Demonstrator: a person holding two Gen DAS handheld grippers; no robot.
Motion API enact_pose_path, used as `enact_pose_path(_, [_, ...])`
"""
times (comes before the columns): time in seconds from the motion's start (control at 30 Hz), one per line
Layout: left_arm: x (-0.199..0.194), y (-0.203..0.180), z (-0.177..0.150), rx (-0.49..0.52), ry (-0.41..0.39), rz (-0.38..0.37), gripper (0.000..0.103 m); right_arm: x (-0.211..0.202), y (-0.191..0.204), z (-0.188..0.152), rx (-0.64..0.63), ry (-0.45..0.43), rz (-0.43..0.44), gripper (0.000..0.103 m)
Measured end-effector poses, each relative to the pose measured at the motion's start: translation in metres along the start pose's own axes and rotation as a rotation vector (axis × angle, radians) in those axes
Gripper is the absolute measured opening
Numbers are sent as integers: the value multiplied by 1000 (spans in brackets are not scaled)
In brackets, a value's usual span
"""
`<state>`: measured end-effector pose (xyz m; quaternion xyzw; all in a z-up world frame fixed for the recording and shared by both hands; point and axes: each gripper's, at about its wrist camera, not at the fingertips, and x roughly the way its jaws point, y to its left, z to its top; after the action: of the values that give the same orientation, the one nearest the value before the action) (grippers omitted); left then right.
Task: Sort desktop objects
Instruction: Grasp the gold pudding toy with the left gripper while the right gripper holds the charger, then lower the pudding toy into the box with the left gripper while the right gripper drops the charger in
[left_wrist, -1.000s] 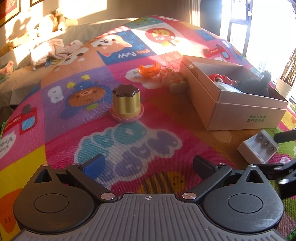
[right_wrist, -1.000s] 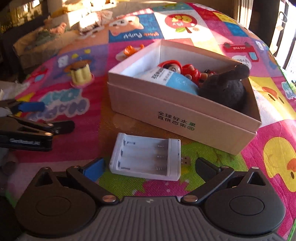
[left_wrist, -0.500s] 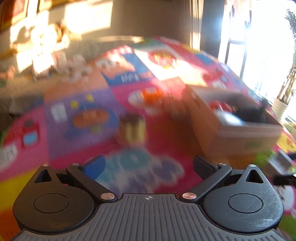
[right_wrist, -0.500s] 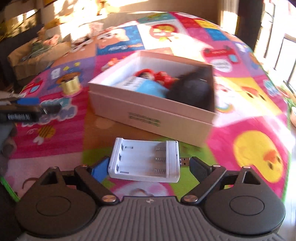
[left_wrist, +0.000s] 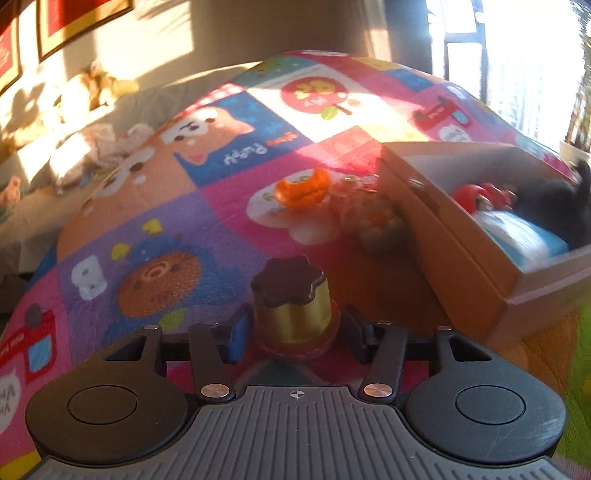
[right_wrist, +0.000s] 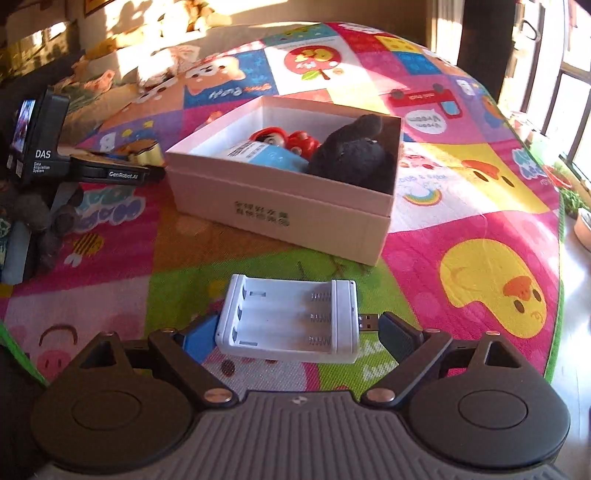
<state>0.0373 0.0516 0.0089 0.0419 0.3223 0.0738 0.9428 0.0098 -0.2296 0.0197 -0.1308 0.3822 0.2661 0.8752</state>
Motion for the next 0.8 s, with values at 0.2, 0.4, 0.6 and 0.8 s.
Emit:
enact_pose_path(0.2, [-40,-26,-23,95,-13,-84,55,-18,6,1,-63,-57,11,91])
enact_pose_path(0.4, [-105,-34,-9,59,-124,-237,55,-57,-8,20,-35,-198,-45,91])
enact_pose_path(0.6, [-122,-62,49,96,-274,-365,55,-96,-20,50,-8,-413,-114,92])
enact_pose_path(0.8, [-61,-87,96,85,-289,-333,56,-82,-28,74,2,-439,-131,92])
